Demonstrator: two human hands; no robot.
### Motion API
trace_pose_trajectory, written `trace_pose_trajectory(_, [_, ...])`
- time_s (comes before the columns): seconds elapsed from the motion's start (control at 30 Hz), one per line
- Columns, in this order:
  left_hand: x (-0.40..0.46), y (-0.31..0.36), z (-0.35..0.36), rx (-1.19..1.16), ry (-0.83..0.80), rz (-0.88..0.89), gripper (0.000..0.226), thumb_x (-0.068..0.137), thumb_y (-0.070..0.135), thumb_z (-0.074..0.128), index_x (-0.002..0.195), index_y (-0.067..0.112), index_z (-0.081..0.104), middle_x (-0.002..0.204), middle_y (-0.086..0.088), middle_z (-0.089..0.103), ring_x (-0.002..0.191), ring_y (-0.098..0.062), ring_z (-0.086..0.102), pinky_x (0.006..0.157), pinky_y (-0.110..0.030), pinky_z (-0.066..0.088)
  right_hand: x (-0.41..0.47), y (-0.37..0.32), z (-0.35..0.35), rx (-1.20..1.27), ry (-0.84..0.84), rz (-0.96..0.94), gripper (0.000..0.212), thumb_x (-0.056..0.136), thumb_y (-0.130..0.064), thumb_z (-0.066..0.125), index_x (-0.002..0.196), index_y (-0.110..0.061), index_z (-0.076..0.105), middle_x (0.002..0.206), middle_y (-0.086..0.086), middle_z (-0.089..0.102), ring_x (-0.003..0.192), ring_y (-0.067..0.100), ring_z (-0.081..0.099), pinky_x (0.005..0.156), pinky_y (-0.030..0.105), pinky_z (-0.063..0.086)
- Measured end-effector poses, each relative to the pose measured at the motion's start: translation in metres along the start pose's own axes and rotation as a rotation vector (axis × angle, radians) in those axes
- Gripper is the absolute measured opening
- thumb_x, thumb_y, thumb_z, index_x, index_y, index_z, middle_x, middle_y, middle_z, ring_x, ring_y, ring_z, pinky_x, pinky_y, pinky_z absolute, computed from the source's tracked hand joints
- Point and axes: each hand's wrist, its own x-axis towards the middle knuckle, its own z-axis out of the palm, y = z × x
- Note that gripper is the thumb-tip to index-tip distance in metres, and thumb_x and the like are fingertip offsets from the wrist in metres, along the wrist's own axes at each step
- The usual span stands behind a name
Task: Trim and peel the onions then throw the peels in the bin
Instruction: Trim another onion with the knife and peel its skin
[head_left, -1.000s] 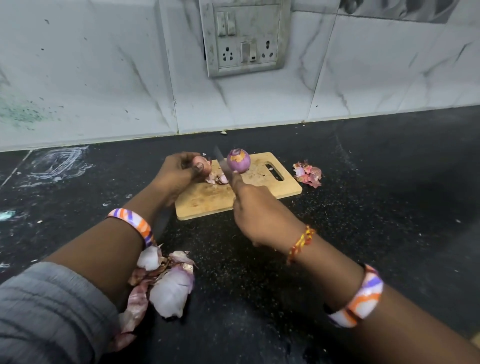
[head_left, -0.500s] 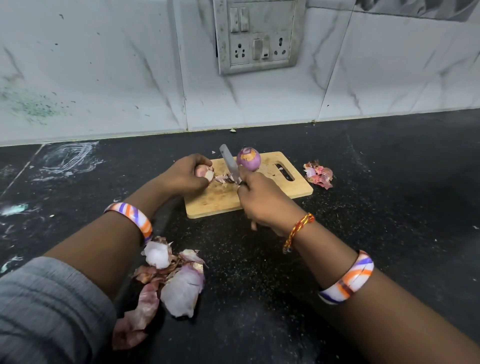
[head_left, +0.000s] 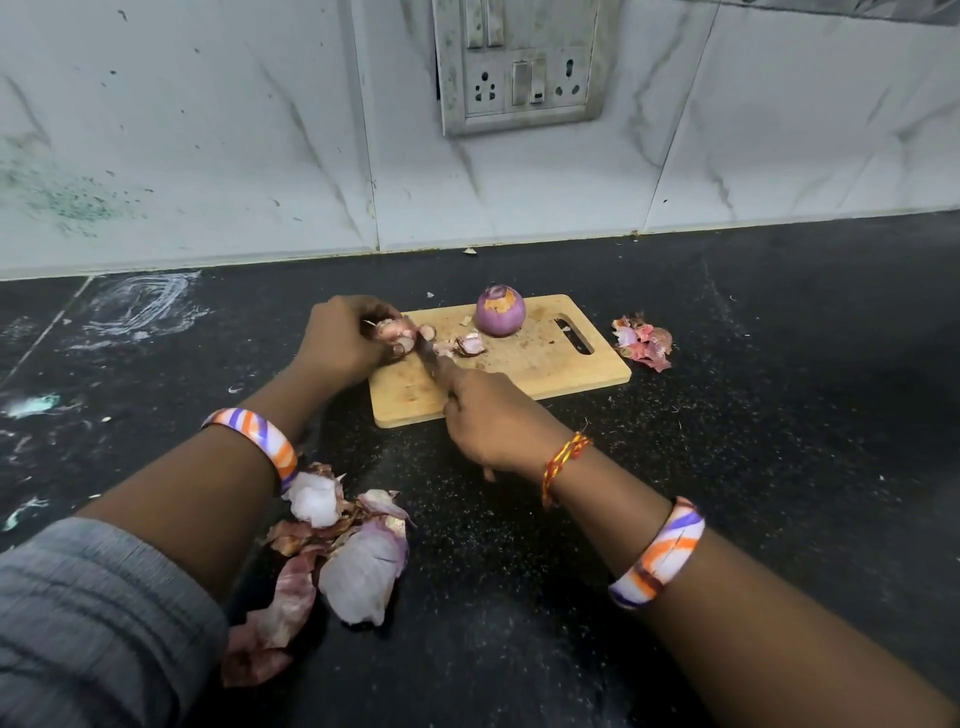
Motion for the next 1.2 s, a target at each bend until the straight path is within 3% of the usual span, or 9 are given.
trace_pose_trajectory(0.1, [0.003, 0.008, -0.003, -0.239, 0.135, -0.128, 0.036, 0.074, 0.007, 0.074, 0.108, 0.007, 0.064, 0.099, -0.004, 0.063, 0.089, -0.012, 0.058, 0.072, -0.016, 0.045, -0.002, -0.001, 0.01, -0.149, 0.006, 0.021, 0.062, 0.093, -0.006, 0.037, 0.149, -0.015, 0.012, 0.119, 0.021, 0.053, 0.102, 0.036, 0.058, 0.079, 0.04, 0.047])
trace_pose_trajectory(0.2, [0.016, 0.024, -0.016, -0.692, 0.29, -0.276, 0.035, 0.079, 0.003, 0.068, 0.112, -0.001, 0.06, 0.101, -0.009, 0.061, 0.084, -0.011, 0.058, 0.066, -0.011, 0.051, -0.004, -0.004, 0.013, -0.227, 0.002, 0.014, 0.067, 0.092, -0.004, 0.041, 0.149, -0.013, 0.007, 0.122, 0.021, 0.051, 0.109, 0.036, 0.054, 0.085, 0.04, 0.045])
trace_pose_trajectory(0.27, [0.024, 0.03, -0.025, -0.797, 0.292, -0.298, 0.033, 0.08, 0.001, 0.065, 0.112, -0.003, 0.058, 0.102, -0.011, 0.059, 0.085, -0.013, 0.06, 0.073, -0.016, 0.053, -0.004, -0.004, 0.012, -0.252, -0.007, 0.014, 0.068, 0.092, -0.005, 0.042, 0.149, -0.014, 0.007, 0.123, 0.021, 0.05, 0.11, 0.036, 0.053, 0.086, 0.04, 0.045])
trace_pose_trajectory(0.43, [0.022, 0.022, -0.025, -0.818, 0.115, -0.304, 0.031, 0.085, -0.004, 0.056, 0.112, 0.01, 0.056, 0.113, -0.011, 0.055, 0.093, -0.017, 0.058, 0.073, -0.02, 0.054, -0.008, 0.008, 0.003, -0.238, 0.024, -0.03, 0.062, 0.094, -0.006, 0.036, 0.149, -0.019, 0.011, 0.112, 0.018, 0.056, 0.098, 0.033, 0.059, 0.078, 0.039, 0.048])
trace_pose_trajectory(0.6, [0.015, 0.017, -0.01, -0.887, -0.005, -0.367, 0.034, 0.088, -0.008, 0.046, 0.118, 0.006, 0.054, 0.116, -0.011, 0.051, 0.087, -0.013, 0.057, 0.065, -0.018, 0.056, -0.025, 0.031, -0.018, -0.193, 0.245, -0.112, 0.062, 0.095, -0.008, 0.035, 0.149, -0.024, 0.009, 0.072, 0.005, 0.054, 0.062, 0.022, 0.054, 0.063, 0.04, 0.052])
trace_pose_trajectory(0.77, [0.01, 0.034, 0.001, -0.906, -0.195, -0.345, 0.029, 0.091, -0.003, 0.043, 0.091, 0.02, 0.059, 0.109, -0.01, 0.054, 0.08, -0.021, 0.061, 0.061, -0.024, 0.058, -0.024, 0.067, -0.041, -0.315, 0.497, 0.085, 0.056, 0.094, -0.012, 0.036, 0.147, -0.018, 0.018, 0.102, 0.018, 0.061, 0.092, 0.037, 0.06, 0.072, 0.042, 0.048])
trace_pose_trajectory(0.93, [0.003, 0.044, 0.012, -0.87, -0.388, -0.291, 0.028, 0.091, 0.0, 0.044, 0.095, 0.022, 0.062, 0.103, -0.006, 0.06, 0.06, -0.012, 0.068, 0.049, -0.02, 0.054, -0.02, 0.085, -0.035, -0.425, 0.367, 0.232, 0.047, 0.094, -0.013, 0.037, 0.141, -0.016, 0.035, 0.109, 0.015, 0.06, 0.1, 0.034, 0.059, 0.08, 0.045, 0.052])
trace_pose_trajectory(1.07, [-0.003, 0.046, 0.013, -0.881, -0.47, -0.35, 0.027, 0.093, 0.004, 0.041, 0.097, 0.022, 0.061, 0.096, -0.011, 0.06, 0.056, -0.016, 0.068, 0.041, -0.016, 0.048, -0.017, 0.089, -0.027, -0.45, 0.261, 0.255, 0.042, 0.095, -0.018, 0.037, 0.137, -0.019, 0.04, 0.115, 0.012, 0.055, 0.105, 0.03, 0.057, 0.084, 0.043, 0.051])
trace_pose_trajectory(1.2, [-0.005, 0.042, 0.01, -0.893, -0.461, -0.372, 0.027, 0.094, 0.006, 0.041, 0.093, 0.021, 0.063, 0.1, -0.01, 0.057, 0.058, -0.016, 0.064, 0.042, -0.017, 0.049, -0.016, 0.08, -0.03, -0.515, 0.326, 0.279, 0.043, 0.095, -0.022, 0.04, 0.138, -0.018, 0.039, 0.116, 0.012, 0.055, 0.109, 0.03, 0.053, 0.083, 0.043, 0.048])
